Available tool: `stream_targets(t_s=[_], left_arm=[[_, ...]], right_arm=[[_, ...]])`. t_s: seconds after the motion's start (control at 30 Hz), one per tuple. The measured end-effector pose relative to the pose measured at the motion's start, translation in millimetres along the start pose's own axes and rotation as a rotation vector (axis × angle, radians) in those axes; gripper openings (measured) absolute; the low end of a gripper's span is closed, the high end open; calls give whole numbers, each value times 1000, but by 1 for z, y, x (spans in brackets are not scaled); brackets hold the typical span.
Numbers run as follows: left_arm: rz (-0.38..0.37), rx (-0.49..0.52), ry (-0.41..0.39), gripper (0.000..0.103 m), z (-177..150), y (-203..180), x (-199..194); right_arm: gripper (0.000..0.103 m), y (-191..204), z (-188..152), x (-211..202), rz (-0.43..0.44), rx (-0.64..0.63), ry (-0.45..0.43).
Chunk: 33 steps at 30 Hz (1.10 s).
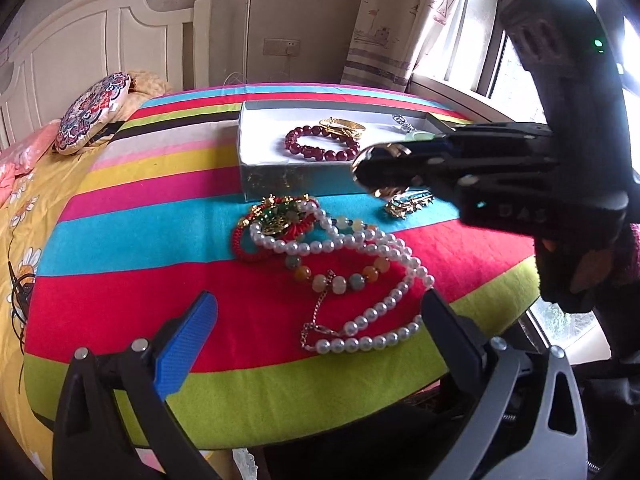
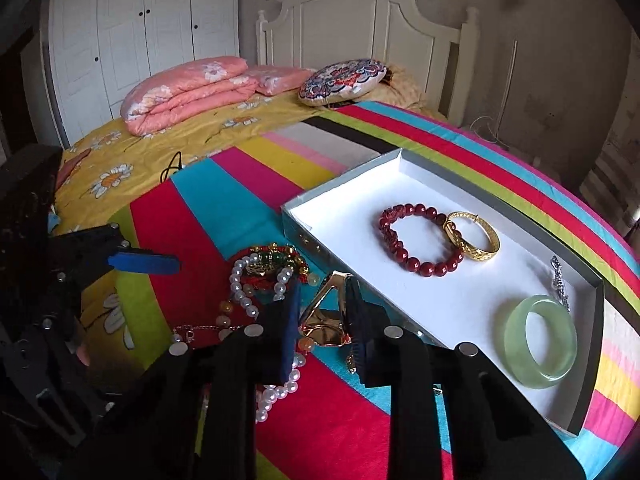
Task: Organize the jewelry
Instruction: 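Grasp the pearl necklace with the left gripper while the right holds the gold piece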
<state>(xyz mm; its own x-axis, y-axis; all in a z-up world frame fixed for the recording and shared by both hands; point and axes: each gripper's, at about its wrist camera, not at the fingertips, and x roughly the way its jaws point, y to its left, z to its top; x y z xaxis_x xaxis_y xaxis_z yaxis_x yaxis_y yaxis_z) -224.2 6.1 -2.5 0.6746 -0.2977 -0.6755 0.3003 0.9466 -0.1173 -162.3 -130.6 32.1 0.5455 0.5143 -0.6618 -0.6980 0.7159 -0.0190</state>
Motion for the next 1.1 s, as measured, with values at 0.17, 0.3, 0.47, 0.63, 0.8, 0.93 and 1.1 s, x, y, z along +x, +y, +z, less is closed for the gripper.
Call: stream_targets(t_s=[0.17,0.3,0.47,0.63,0.8,0.93,1.1], left_arm=[[-19,-8,0,101,5,-2,2],[-25,-103,11,100,17,7,8],[-48,-106,-21,95,26,1,4],[-85,111,-6,70,16,-38,-1],[-49,229,45,47,4,-60,18],[-35,221,33,31,6,-59,23],[-65,220,52,11,13,-47,28]], right_arm=[[24,-18,-5,-25,-2,79,-54],[24,-31,-14,-40,-17,136,-75],[24,-43,-30,-50,-38,181,-79],[24,-49,-45,-58,-39,208,-83],[24,-54,-54,-61,-43,235,-78],[24,-55,-58,-63,-47,242,-80],[24,-57,-61,-63,-45,255,-83]])
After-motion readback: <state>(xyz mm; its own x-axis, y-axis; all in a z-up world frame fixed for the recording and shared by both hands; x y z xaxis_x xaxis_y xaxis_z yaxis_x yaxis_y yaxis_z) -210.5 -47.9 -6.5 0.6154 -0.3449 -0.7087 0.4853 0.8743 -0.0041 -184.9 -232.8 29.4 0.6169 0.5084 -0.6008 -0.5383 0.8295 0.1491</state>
